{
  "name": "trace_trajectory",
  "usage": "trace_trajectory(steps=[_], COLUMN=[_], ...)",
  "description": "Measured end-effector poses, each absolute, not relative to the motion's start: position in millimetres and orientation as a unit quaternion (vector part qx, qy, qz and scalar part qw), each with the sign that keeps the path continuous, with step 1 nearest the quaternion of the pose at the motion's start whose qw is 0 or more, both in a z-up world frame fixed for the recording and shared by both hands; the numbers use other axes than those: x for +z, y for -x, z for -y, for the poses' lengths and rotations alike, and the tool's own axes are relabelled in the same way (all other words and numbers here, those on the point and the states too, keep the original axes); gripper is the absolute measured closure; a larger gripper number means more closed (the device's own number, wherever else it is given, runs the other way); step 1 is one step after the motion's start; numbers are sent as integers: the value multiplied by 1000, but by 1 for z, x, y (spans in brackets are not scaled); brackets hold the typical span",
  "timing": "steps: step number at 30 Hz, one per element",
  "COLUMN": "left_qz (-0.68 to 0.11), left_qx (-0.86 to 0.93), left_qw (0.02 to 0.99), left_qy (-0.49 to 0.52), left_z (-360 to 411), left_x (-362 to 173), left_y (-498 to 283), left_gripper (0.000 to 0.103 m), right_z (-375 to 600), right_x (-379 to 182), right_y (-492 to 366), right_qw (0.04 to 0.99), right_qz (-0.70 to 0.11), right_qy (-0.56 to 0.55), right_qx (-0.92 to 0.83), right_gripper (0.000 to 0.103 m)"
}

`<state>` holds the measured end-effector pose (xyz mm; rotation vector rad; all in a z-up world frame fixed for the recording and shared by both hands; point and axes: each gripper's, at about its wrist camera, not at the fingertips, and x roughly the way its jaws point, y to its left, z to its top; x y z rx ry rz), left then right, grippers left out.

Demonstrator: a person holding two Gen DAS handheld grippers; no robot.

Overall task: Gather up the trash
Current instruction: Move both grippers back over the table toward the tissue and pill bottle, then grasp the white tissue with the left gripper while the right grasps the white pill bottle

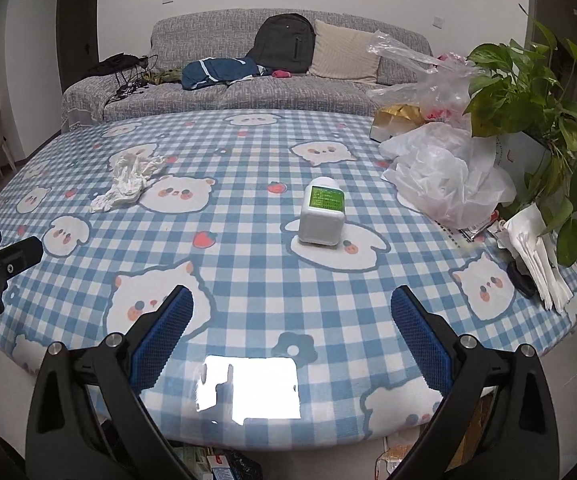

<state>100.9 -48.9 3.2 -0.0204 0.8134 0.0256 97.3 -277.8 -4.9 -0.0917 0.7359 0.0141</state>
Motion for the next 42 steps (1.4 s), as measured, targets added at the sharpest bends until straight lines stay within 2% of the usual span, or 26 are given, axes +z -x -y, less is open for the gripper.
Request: trace_trajectory(steps=[14, 26, 30, 33, 37, 42], left_qz=[-399, -418, -430, -434, -445, -450], left_qx=[23, 31, 31, 33, 31, 34], left_qw=[916, 908, 902, 900, 895, 892], left_qy=[12, 5, 1, 10, 19, 20], left_z=[42, 40, 39, 36, 34, 36], left_x=[-3, -29, -40, -47, -55, -59], left_y=[-181, -255, -273, -279, -285, -285], left_gripper=[6, 7, 9, 15, 29, 51], right_z=[310, 309, 307, 307, 304, 302], right_x=[-9, -26, -37, -44, -49, -56], right_y=[-170, -225, -236, -242, -246, -250], right_qw=[931, 918, 910, 904, 900, 894], right_qz=[-365, -394, -413, -427, -435, -448], right_qy=[13, 20, 16, 8, 2, 3], right_qx=[-15, -33, -32, -29, -21, -15], right_gripper=[8, 8, 18, 27, 39, 62])
